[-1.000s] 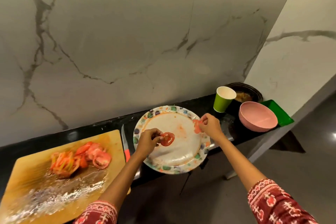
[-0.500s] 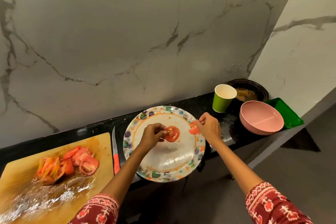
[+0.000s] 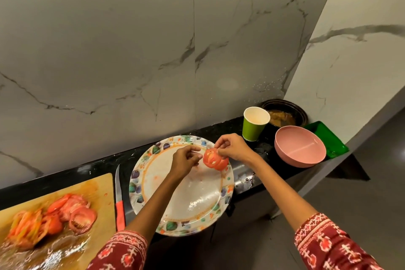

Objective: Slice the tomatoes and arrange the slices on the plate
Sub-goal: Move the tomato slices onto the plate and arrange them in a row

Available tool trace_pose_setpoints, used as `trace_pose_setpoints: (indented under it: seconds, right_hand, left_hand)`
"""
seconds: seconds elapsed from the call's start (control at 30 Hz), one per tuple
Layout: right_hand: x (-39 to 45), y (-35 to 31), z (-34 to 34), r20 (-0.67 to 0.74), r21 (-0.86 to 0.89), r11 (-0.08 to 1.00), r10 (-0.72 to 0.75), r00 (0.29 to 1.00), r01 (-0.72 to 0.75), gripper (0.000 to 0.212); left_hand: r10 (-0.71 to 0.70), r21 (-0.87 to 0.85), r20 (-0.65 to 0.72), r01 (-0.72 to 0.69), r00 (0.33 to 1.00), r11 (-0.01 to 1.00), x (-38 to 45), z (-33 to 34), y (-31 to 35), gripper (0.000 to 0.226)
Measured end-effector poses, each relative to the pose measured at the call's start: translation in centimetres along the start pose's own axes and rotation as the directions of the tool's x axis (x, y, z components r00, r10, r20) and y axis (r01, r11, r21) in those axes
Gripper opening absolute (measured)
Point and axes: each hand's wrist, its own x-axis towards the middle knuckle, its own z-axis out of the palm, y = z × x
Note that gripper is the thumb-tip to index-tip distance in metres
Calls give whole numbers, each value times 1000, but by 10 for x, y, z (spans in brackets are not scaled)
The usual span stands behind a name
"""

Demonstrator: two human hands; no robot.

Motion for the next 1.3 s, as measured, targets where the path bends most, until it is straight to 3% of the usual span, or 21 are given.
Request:
trace_pose_setpoints:
  seconds: [0.1, 0.23, 0.37, 0.47, 0.53, 0.63, 0.77, 1.0, 1.3]
  right_hand:
    - [8, 11, -2, -9, -34, 996, 85, 996, -86, 23]
    - [11, 17, 4, 53, 113, 978, 172, 984, -177, 15]
    - [14, 17, -7, 83, 245, 945, 201, 976, -215, 16]
    - [15, 23, -7, 66, 117, 969, 212, 975, -219, 18]
    - [19, 28, -8, -9, -51, 982, 183, 983, -183, 21]
    - [22, 32, -11, -126, -136, 978, 138, 982, -155, 21]
    - [17, 37, -4, -80, -183, 963, 185, 979, -197, 18]
    - [12, 45, 0, -85, -80, 950, 294, 952, -301, 25]
    - [5, 45, 0, -141, 134, 922, 380, 914, -363, 18]
  left_hand:
    - [-17, 144, 2, 17, 1000, 989, 5, 10, -8, 31]
    - [-26, 271, 72, 6, 997, 962, 2, 29, -10, 58]
    - [-37, 291, 82, 11, 996, 957, 3, 41, -9, 85]
    - [-42, 343, 93, 8, 995, 939, 3, 45, -11, 81]
    - [-59, 380, 87, 21, 995, 925, 4, 49, -10, 76]
    - [-61, 413, 85, 21, 995, 911, 8, 53, -8, 71]
    - [-79, 473, 76, 34, 994, 880, 11, 57, -8, 74]
    - [-107, 516, 93, 44, 990, 855, 19, 61, -6, 74]
    - [-125, 643, 141, 5, 982, 766, 23, 63, -4, 84]
